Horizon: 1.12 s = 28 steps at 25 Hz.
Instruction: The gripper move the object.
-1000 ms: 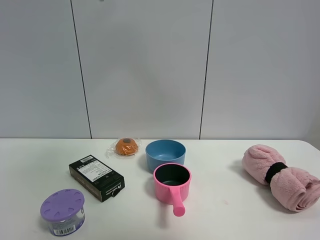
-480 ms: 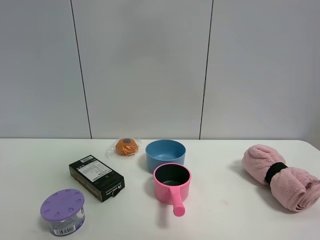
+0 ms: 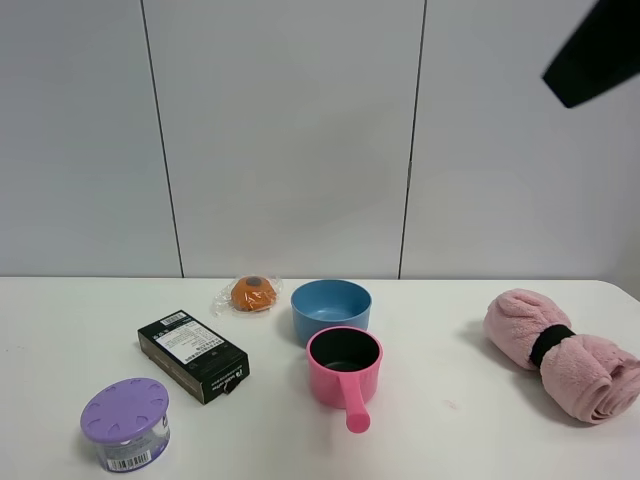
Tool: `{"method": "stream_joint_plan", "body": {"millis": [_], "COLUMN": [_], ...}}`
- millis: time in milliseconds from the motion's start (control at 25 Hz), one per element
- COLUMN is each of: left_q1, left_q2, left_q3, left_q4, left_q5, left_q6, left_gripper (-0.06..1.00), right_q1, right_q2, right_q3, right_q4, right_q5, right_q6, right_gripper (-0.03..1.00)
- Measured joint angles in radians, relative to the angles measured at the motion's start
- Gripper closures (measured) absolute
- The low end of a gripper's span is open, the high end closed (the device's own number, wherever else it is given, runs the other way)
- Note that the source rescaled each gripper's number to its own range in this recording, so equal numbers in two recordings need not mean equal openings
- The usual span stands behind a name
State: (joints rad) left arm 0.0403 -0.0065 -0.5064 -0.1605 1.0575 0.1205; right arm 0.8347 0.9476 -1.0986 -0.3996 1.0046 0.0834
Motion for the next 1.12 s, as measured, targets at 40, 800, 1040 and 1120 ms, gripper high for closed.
{"method": "stream_joint_plan", "body": {"millis": [40,800,1040,1120], "left_q1": [0.0,0.0,0.0,0.0], "left_q2": [0.0,0.0,0.0,0.0], "left_q3": [0.0,0.0,0.0,0.0], "left_q4": [0.0,0.0,0.0,0.0], "left_q5": [0.0,0.0,0.0,0.0], "left_q6": [0.0,0.0,0.0,0.0], "left_gripper": [-0.06,-0.06,-0.06,-0.06], "right_q1": [-0.048,-0.569,-0.662,-0.702], "right_q2": [-0.026,-0.545,-0.733,-0.793], "right_q3": [0.018,0.466,0.531,0.551], "right_q4": [0.008,0.343,0.362,0.368], "right_q5": [0.012,0.064,0.064,0.065], "right_q6": [0.0,0.015,0.051,0.05], "right_gripper": [0.05,0.05,0.05,0.05]}}
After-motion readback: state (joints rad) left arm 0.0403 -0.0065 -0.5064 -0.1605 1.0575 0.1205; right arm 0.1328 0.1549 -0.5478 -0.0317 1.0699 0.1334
